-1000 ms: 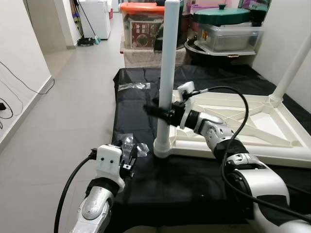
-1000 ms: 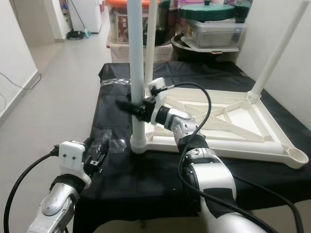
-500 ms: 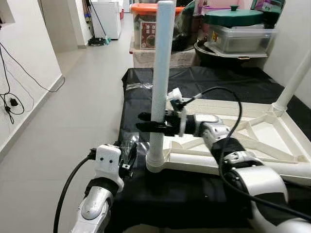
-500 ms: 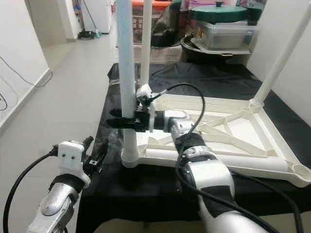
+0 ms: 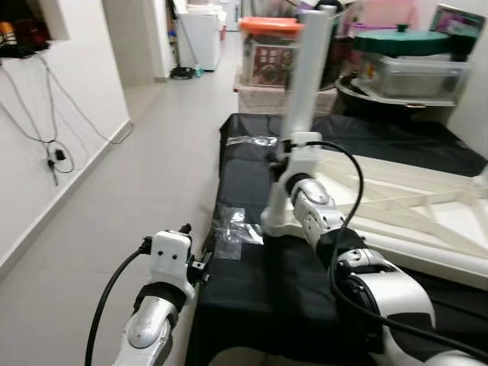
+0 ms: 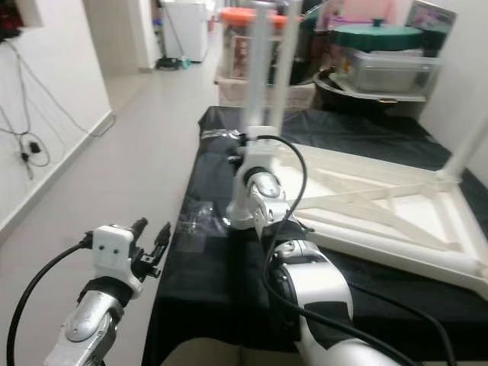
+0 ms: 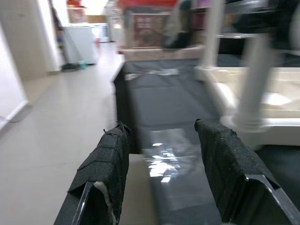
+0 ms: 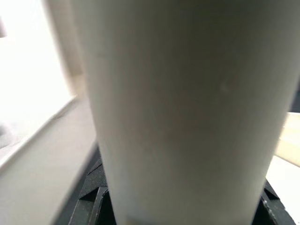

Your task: Building children table

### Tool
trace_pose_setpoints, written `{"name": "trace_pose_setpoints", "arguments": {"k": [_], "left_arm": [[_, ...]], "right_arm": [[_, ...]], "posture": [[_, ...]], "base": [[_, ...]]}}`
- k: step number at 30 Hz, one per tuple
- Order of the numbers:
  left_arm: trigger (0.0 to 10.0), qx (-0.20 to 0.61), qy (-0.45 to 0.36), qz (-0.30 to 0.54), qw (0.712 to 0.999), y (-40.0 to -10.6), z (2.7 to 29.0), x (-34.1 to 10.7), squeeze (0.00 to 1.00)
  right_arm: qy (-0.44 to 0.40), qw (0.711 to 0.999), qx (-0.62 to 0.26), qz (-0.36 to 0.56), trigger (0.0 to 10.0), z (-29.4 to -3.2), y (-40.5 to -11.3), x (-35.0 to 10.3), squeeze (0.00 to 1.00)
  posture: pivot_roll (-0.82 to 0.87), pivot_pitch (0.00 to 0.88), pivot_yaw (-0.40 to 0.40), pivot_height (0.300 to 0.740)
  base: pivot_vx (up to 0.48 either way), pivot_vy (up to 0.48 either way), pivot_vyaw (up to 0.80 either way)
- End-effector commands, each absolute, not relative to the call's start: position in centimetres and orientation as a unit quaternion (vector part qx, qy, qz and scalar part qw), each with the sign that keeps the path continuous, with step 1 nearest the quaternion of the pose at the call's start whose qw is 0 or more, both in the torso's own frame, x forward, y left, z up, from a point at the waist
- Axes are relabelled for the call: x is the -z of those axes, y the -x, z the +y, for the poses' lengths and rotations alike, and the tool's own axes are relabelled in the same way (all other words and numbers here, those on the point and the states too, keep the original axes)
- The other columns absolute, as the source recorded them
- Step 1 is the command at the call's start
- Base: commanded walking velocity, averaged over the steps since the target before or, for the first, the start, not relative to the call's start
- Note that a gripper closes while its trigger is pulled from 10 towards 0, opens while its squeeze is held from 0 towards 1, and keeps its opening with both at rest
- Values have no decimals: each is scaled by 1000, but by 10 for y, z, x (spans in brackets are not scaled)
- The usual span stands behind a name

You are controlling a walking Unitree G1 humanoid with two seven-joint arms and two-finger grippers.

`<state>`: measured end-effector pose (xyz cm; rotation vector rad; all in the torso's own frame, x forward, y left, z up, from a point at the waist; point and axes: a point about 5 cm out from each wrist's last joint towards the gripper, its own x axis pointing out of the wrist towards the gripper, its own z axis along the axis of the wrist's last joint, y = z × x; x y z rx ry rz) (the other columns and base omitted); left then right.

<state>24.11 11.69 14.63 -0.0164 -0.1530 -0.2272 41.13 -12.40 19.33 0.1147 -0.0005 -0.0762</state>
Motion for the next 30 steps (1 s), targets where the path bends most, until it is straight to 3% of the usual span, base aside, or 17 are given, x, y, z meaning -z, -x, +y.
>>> {"name": "trace_pose_setpoints", "arguments": {"k": [1, 9, 10, 11, 14, 15, 19, 20, 21, 23, 24, 27, 29, 30], "left_arm": [[10000, 116, 4, -71, 991, -241, 116, -143, 0], [10000, 116, 5, -72, 991, -240, 115, -144, 0], [10000, 116, 6, -71, 991, -239, 116, -143, 0], [10000, 115, 7, -68, 991, -238, 117, -141, 0], [10000, 115, 6, -66, 991, -238, 118, -140, 0], [10000, 117, 7, -66, 991, -238, 117, -141, 0], [10000, 119, 6, -67, 991, -238, 115, -141, 0], [10000, 120, 5, -68, 990, -239, 115, -142, 0], [10000, 120, 5, -68, 990, -239, 115, -142, 0], [10000, 119, 4, -69, 991, -239, 116, -143, 0], [10000, 119, 4, -69, 991, -239, 116, -143, 0], [10000, 118, 3, -70, 991, -240, 116, -143, 0], [10000, 118, 3, -71, 990, -240, 116, -143, 0], [10000, 119, 3, -71, 990, -241, 115, -144, 0]], "right_arm": [[-89, 986, 132, 58, 0, -142, -401, -159, 0], [-85, 983, 151, 52, 0, -126, -399, -160, 0], [-83, 987, 130, 50, 2980, -119, -399, -161, 0], [-93, 992, 78, 38, 10000, -103, -401, -168, 0], [-101, 993, 61, 25, 10000, -97, -401, -172, 0], [-102, 993, 50, 19, 10000, -96, -402, -175, 1000], [-104, 994, 25, 8, 10000, -94, -404, -181, 996], [-121, 992, -37, 14, 10000, -88, -406, -185, 0], [-121, 992, -37, 14, 10000, -88, -406, -185, 0], [-125, 980, -149, 37, 10000, -78, -407, -187, 0], [-125, 980, -149, 37, 10000, -78, -407, -187, 0], [-98, 927, -359, 53, 10000, -71, -398, -188, 0], [-90, 910, -402, 53, 10000, -71, -395, -189, 0], [-79, 881, -464, 47, 10000, -72, -391, -192, 0]], "posture": [[20, 0, -26, 740], [-2, 0, -31, 740], [-33, 0, -17, 740], [-41, 0, -11, 740], [-39, 0, -6, 740], [-37, 0, -4, 740], [-34, 0, -7, 740], [-34, 0, -7, 740], [-34, 0, -7, 740], [-16, 0, -4, 740], [-16, 0, -4, 740], [10, 0, -4, 740], [10, 0, -4, 740], [14, 0, -9, 740]], "base": [[0, 0, 0], [0, 0, 0], [0, 0, 0], [0, 0, 0], [0, 0, 0], [0, 0, 0], [0, 0, 0], [0, 0, 0], [0, 0, 0], [0, 0, 0], [0, 0, 0], [0, 0, 0], [0, 0, 0], [0, 0, 0]]}}
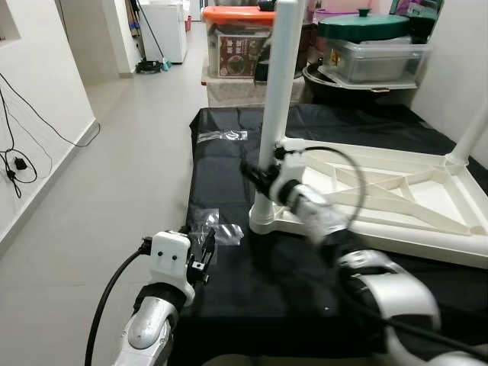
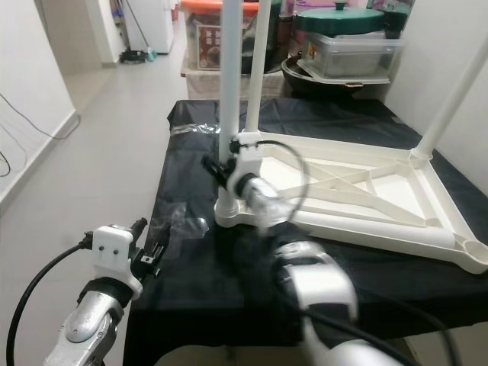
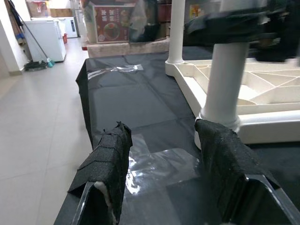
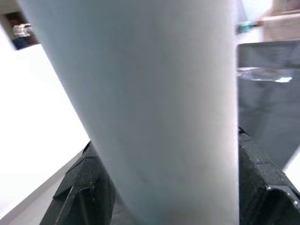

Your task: Building children table

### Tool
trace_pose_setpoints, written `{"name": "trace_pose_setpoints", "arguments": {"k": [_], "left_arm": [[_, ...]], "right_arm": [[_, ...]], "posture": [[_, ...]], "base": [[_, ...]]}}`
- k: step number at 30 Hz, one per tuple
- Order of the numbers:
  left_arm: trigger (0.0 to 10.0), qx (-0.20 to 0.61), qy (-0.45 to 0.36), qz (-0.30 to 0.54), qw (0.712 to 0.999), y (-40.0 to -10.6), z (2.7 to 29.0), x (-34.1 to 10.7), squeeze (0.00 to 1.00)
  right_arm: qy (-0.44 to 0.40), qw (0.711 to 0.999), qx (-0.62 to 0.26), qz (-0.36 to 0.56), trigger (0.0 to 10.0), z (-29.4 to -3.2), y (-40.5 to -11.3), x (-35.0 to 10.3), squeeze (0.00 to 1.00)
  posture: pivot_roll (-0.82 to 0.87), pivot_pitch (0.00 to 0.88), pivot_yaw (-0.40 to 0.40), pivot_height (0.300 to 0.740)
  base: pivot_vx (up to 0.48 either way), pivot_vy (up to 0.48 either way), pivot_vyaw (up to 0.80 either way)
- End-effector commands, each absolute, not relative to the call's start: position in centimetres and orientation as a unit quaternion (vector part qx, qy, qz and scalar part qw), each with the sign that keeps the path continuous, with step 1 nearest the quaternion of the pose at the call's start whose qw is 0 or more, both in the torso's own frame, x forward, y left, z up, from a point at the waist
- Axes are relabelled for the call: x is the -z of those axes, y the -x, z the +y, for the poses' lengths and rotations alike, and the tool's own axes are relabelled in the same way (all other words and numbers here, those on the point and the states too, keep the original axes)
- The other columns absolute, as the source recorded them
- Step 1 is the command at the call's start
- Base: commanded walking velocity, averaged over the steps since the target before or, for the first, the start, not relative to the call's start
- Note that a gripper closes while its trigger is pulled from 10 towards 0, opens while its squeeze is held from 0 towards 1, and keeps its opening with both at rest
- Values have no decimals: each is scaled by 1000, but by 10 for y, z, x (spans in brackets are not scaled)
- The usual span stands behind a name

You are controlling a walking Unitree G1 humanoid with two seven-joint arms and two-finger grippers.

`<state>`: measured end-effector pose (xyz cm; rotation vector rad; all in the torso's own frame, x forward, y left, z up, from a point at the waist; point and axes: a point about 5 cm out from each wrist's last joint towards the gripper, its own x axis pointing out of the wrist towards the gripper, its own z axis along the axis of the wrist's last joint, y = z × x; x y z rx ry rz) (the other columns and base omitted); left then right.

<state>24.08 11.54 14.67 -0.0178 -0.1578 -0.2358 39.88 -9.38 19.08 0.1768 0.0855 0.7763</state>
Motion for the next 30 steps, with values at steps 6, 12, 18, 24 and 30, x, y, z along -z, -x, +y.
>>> {"name": "trace_pose_setpoints", "arguments": {"k": [6, 12, 18, 24, 30], "left_arm": [[10000, 117, 1, -73, 990, -241, 116, -145, 0], [10000, 116, 0, -74, 990, -242, 116, -146, 0], [10000, 117, 1, -71, 991, -241, 115, -144, 0], [10000, 118, 0, -68, 991, -240, 115, -142, 0], [10000, 119, 1, -64, 991, -238, 114, -139, 0]], "right_arm": [[-79, 798, -594, 56, 10000, -75, -380, -200, 0], [-100, 743, -659, 63, 10000, -77, -374, -208, 0], [-131, 701, -700, 41, 0, -76, -369, -213, 0], [-107, 747, -656, 26, 0, -70, -371, -200, 0], [-106, 844, -526, 26, 0, -67, -384, -191, 0]], "posture": [[19, 0, -22, 740], [19, 0, -22, 740], [25, 0, -23, 740], [25, 0, -23, 740], [27, 0, -24, 740]], "base": [[0, 0, 0], [0, 0, 0], [0, 0, 0], [0, 0, 0], [0, 0, 0]]}}
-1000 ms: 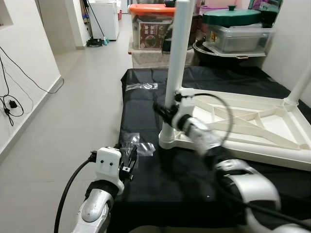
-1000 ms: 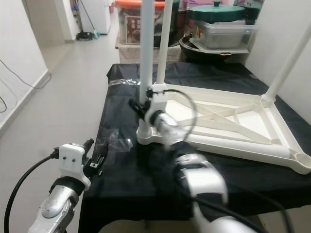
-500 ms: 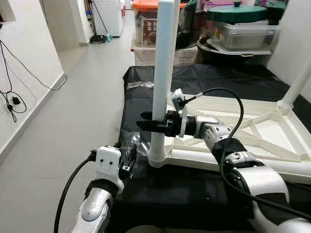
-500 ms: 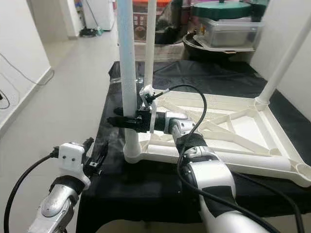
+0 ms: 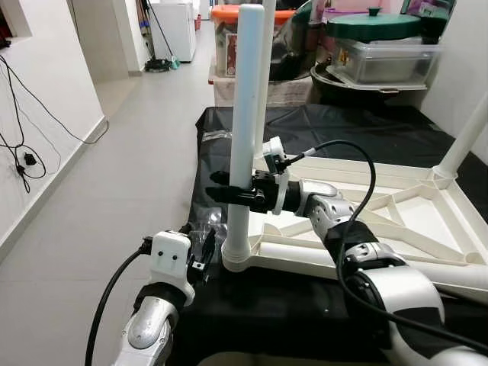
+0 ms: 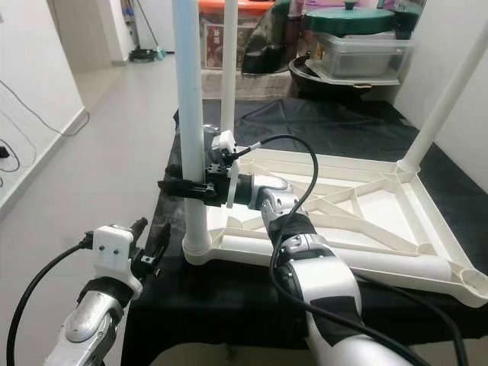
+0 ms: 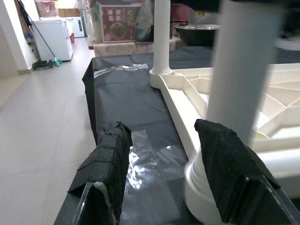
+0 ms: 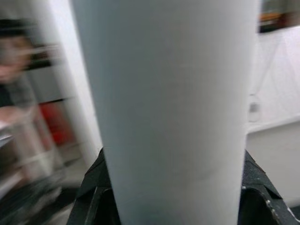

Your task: Building children table

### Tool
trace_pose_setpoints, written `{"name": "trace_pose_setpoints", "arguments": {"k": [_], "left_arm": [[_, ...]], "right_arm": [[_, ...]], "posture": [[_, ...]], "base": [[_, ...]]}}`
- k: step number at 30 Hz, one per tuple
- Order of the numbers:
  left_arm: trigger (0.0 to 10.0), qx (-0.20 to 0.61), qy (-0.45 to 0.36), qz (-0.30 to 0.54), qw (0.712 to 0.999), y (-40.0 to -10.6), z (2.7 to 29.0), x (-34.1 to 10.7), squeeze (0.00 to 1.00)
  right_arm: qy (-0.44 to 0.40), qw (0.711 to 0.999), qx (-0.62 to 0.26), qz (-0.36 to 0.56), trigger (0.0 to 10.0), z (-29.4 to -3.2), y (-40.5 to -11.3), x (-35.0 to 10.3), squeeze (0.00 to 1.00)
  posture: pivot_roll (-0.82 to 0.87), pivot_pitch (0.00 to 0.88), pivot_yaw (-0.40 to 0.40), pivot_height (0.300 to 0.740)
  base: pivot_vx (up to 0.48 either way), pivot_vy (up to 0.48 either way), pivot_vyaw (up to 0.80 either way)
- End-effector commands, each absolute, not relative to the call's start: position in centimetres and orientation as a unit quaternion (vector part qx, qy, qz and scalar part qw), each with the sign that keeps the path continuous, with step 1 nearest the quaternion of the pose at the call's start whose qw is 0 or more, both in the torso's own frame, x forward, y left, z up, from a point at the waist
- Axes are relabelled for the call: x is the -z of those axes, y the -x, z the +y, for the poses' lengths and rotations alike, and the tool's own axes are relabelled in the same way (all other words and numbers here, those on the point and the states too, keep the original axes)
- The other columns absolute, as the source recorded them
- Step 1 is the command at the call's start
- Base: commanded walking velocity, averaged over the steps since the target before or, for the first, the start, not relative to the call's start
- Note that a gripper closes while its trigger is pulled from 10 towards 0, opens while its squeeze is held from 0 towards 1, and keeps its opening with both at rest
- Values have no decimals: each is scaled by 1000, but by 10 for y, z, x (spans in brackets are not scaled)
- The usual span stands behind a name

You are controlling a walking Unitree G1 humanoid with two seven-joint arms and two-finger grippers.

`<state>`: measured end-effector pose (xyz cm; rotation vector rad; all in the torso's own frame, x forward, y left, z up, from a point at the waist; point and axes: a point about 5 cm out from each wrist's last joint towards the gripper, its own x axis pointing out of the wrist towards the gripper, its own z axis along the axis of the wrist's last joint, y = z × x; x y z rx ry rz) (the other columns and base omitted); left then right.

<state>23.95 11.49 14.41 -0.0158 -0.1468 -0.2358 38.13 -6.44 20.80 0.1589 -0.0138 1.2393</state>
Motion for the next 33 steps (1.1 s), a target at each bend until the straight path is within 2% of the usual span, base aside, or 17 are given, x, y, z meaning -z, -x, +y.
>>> {"name": "trace_pose_setpoints", "arguments": {"k": [1, 2, 3, 4, 6, 7, 8, 9, 11, 15, 19, 20, 23, 24, 30, 31, 33], "left_arm": [[10000, 119, 1, -64, 991, -238, 115, -140, 0], [10000, 118, 2, -64, 991, -238, 115, -140, 0], [10000, 118, 2, -64, 991, -238, 115, -140, 0], [10000, 118, 2, -63, 991, -238, 116, -139, 0], [10000, 118, 2, -63, 991, -238, 116, -139, 0], [10000, 119, 3, -62, 991, -238, 115, -138, 0], [10000, 120, 4, -60, 991, -237, 114, -137, 0], [10000, 120, 4, -60, 991, -237, 114, -137, 0], [10000, 123, 5, -59, 991, -237, 113, -136, 0], [10000, 123, 5, -59, 991, -237, 113, -136, 0], [10000, 121, 4, -59, 991, -236, 114, -136, 0], [10000, 121, 4, -59, 991, -236, 113, -135, 0], [10000, 121, 4, -59, 991, -236, 113, -135, 0], [10000, 121, 5, -59, 991, -236, 113, -135, 0], [10000, 121, 5, -59, 991, -235, 114, -135, 0], [10000, 121, 4, -60, 991, -235, 114, -136, 0], [10000, 120, 4, -61, 991, -235, 113, -137, 0]], "right_arm": [[-107, 889, -445, 10, 0, -70, -392, -193, 0], [-120, 920, -373, 10, 0, -74, -397, -192, 0], [-120, 920, -373, 10, 0, -74, -397, -192, 0], [-109, 942, -317, 8, 0, -80, -401, -191, 0], [-109, 942, -317, 8, 0, -80, -401, -191, 0], [-91, 979, -183, 23, 0, -99, -407, -183, 0], [-74, 994, -69, 34, 0, -117, -408, -176, 0], [-74, 994, -69, 34, 0, -117, -408, -176, 0], [-80, 993, 72, 43, 0, -134, -404, -166, 0], [-85, 990, 105, 43, 0, -134, -401, -163, 0], [-96, 989, 102, 45, 0, -119, -400, -162, 0], [-93, 990, 97, 41, 10000, -116, -400, -162, 0], [-95, 991, 91, 38, 10000, -114, -400, -163, 0], [-93, 993, 72, 27, 10000, -109, -400, -166, 1000], [-96, 995, 40, -5, 10000, -102, -401, -176, 1000], [-121, 992, -18, -7, 10000, -92, -403, -180, 0], [-140, 989, -55, -7, 10000, -87, -403, -183, 0]], "posture": [[27, 0, -24, 740], [27, 0, -24, 740], [27, 0, -24, 740], [19, 0, -16, 740], [19, 0, -16, 740], [19, 0, -16, 740], [15, 0, -16, 740], [15, 0, -16, 740], [20, 0, -19, 740], [23, 0, -23, 740], [20, 0, -22, 740], [19, 0, -20, 740], [19, 0, -20, 740], [19, 0, -20, 740], [15, 0, -21, 740], [15, 0, -19, 740], [15, 0, -19, 740]], "base": [[0, 0, 0], [0, 0, 0], [0, 0, 0], [0, 0, 0], [0, 0, 0], [0, 0, 0], [0, 0, 0], [0, 0, 0], [0, 0, 0], [0, 0, 0], [0, 0, 0], [0, 0, 0], [0, 0, 0], [0, 0, 0], [0, 0, 0], [0, 0, 0], [0, 0, 0]]}}
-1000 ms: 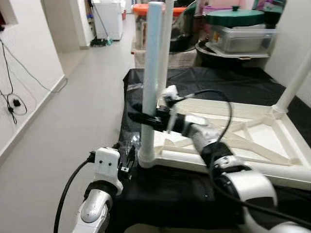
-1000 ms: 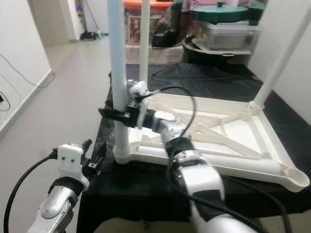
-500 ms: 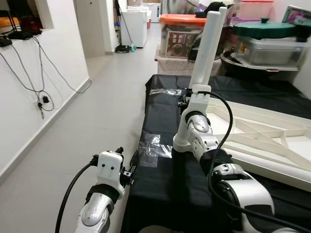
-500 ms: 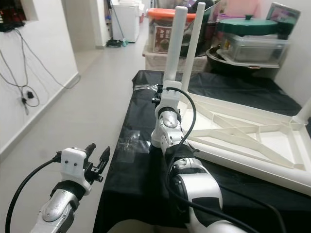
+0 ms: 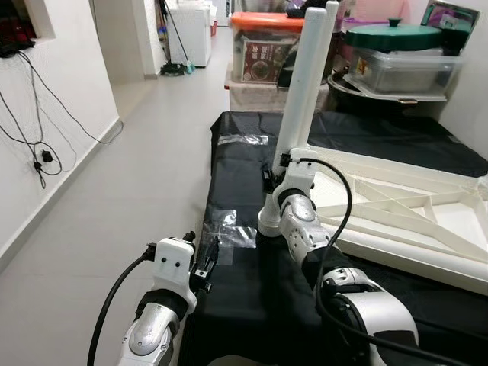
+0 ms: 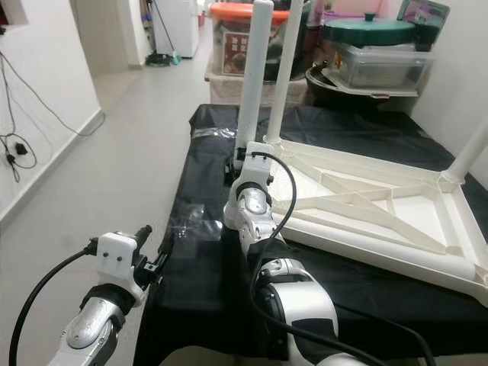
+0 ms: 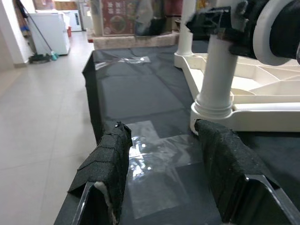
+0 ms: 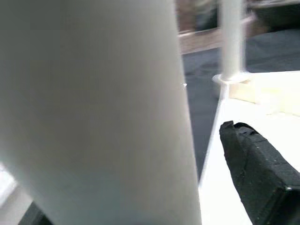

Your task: Building children table

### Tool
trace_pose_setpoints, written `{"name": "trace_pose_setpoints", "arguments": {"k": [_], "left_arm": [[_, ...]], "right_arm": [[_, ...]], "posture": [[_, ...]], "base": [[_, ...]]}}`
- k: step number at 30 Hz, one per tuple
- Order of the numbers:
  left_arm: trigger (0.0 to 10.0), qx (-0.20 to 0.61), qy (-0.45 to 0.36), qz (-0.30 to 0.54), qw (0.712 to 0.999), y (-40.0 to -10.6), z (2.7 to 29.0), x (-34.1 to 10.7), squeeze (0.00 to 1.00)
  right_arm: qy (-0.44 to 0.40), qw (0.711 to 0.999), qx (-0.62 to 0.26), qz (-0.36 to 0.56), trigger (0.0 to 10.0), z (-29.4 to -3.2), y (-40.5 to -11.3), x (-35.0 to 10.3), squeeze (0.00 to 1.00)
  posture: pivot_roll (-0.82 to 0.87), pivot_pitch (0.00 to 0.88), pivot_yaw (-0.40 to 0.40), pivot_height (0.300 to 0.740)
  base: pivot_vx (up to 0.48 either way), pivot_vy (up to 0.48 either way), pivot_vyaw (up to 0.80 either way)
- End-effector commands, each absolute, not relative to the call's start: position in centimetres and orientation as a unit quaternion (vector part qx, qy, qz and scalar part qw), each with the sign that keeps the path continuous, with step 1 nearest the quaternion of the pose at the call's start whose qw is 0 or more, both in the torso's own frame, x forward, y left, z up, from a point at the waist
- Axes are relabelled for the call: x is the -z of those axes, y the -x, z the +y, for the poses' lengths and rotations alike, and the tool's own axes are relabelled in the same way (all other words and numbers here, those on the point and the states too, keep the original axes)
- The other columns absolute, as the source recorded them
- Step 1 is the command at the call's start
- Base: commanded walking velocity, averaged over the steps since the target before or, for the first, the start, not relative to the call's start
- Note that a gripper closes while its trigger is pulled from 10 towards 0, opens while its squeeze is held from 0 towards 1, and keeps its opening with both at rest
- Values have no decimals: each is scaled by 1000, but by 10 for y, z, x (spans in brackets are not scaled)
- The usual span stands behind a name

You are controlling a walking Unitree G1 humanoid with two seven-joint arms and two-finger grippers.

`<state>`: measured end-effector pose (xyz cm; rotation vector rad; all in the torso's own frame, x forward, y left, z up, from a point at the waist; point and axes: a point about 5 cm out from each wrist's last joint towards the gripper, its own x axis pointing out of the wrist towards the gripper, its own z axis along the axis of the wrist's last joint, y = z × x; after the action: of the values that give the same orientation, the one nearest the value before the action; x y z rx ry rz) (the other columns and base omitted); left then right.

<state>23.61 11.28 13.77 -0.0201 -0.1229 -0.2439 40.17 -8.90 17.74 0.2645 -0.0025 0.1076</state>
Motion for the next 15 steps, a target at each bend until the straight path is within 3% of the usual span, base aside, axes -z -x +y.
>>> {"name": "trace_pose_setpoints", "arguments": {"k": [1, 4, 8, 12, 13, 15], "left_arm": [[10000, 120, 3, -62, 991, -236, 113, -137, 0], [10000, 119, 3, -63, 991, -237, 113, -138, 0], [10000, 118, 2, -63, 991, -237, 114, -138, 0], [10000, 118, 0, -64, 991, -239, 113, -140, 0], [10000, 118, 0, -64, 991, -239, 113, -140, 0], [10000, 118, 0, -64, 991, -239, 112, -140, 0]], "right_arm": [[-153, 982, -114, -2, 10000, -81, -404, -186, 0], [-161, 956, -247, 10, 10000, -74, -403, -191, 0], [-150, 927, -345, 15, 10000, -73, -399, -194, 0], [-106, 844, -525, 18, 10000, -72, -387, -202, 0], [-106, 844, -525, 18, 10000, -72, -387, -202, 0], [-104, 797, -594, 20, 10000, -70, -381, -208, 0]], "posture": [[15, 0, -19, 740], [17, 0, -24, 740], [17, 0, -25, 740], [22, 0, -22, 740], [22, 0, -22, 740], [22, 0, -22, 740]], "base": [[0, 0, 0], [0, 0, 0], [0, 0, 0], [0, 0, 0], [0, 0, 0], [0, 0, 0]]}}
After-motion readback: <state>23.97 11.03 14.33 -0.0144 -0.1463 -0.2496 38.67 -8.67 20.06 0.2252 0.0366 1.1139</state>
